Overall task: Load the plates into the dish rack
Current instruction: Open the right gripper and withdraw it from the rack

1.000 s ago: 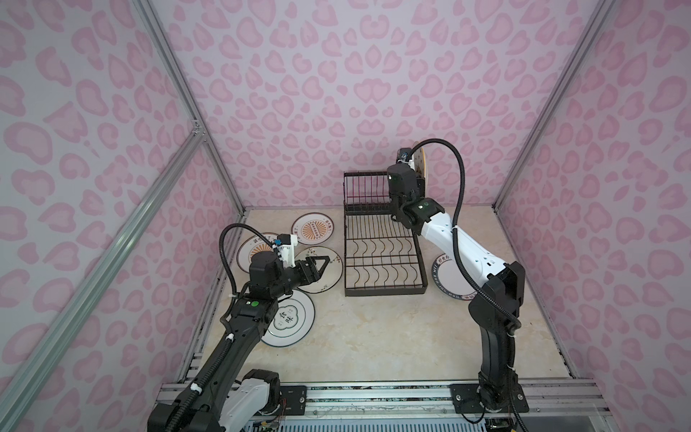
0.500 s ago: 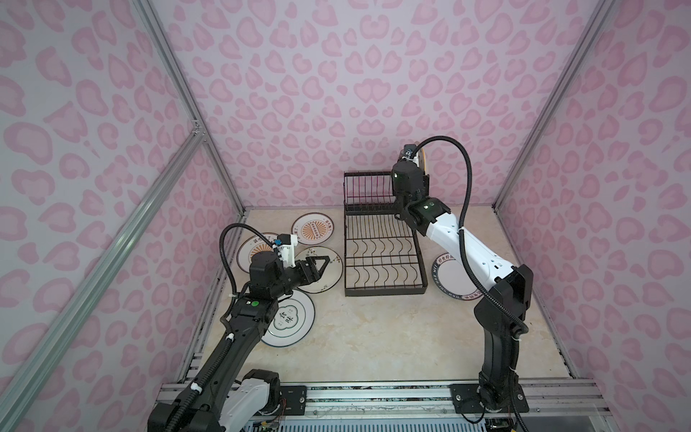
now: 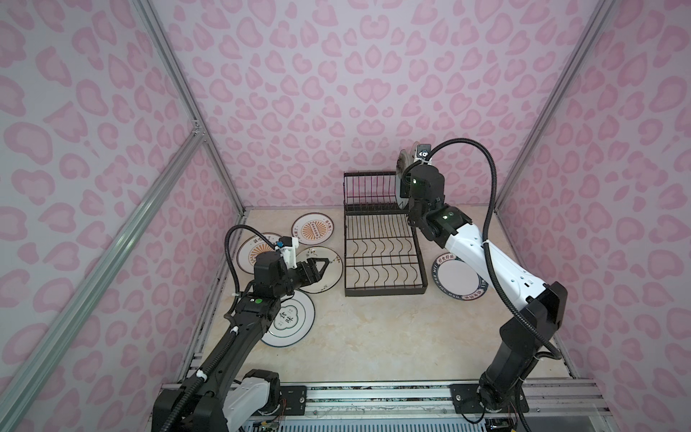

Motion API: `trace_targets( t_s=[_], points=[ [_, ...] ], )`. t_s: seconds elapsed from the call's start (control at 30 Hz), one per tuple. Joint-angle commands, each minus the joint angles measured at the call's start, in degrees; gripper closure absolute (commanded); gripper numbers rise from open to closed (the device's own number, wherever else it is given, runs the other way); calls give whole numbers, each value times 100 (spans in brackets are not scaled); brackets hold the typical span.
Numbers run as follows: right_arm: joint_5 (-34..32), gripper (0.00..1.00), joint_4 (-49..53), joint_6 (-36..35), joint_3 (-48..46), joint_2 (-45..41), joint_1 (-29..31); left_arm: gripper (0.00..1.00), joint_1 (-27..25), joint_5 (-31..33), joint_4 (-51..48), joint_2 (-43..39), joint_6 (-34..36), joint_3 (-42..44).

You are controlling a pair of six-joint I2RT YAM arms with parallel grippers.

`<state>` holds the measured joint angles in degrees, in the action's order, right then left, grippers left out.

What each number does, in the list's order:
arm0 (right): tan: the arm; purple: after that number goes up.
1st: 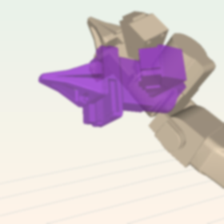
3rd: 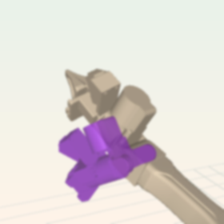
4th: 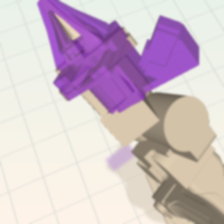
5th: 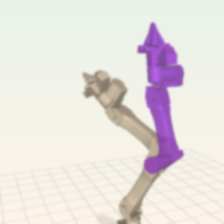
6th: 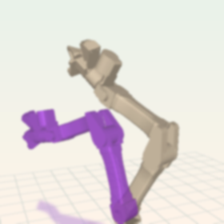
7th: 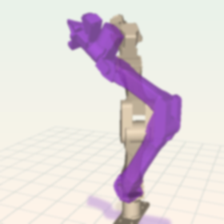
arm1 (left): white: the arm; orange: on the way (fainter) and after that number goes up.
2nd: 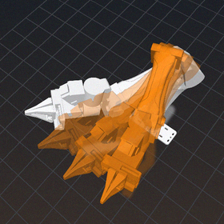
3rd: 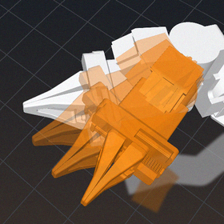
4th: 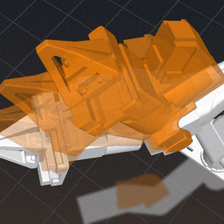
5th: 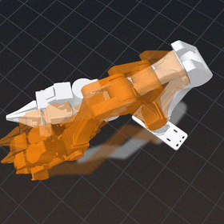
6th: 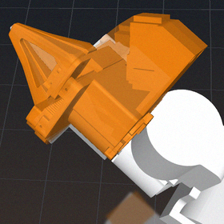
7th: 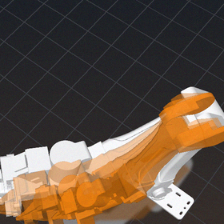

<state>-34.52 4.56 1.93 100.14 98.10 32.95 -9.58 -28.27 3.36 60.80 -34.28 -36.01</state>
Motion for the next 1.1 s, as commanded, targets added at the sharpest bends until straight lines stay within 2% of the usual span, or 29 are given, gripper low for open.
trace_targets(
  t_s=[0.0,0.17,0.27,0.33,0.57,0.63,0.73,0.93,1.07],
  points=[
    [774,66,-430,152,-584,-463,-137,27,-34,149,308,152,63,123],
    [2073,66,-386,403,-1654,-1287,-562,27,-238,412,437,512,95,170],
    [3404,66,-265,428,-2258,-1615,-998,27,-393,646,472,738,139,131],
    [3863,66,-104,469,-2689,-1798,-1210,27,-492,754,466,944,175,49],
    [4075,66,-37,1055,-4361,-2370,-1660,28,-803,924,379,1694,185,-241],
    [4386,65,-208,1216,-4796,-2463,-1880,28,-931,966,391,1915,179,-320],
    [4692,65,-199,1309,-5005,-2340,-2144,28,-1125,1041,396,2220,163,-459],
    [5180,63,-131,1306,-5001,-1828,-2153,28,-1402,1113,372,2606,117,-751],
    [5279,62,-128,1340,-4939,-1534,-2122,29,-1525,1130,328,2695,106,-848]
  ],
)
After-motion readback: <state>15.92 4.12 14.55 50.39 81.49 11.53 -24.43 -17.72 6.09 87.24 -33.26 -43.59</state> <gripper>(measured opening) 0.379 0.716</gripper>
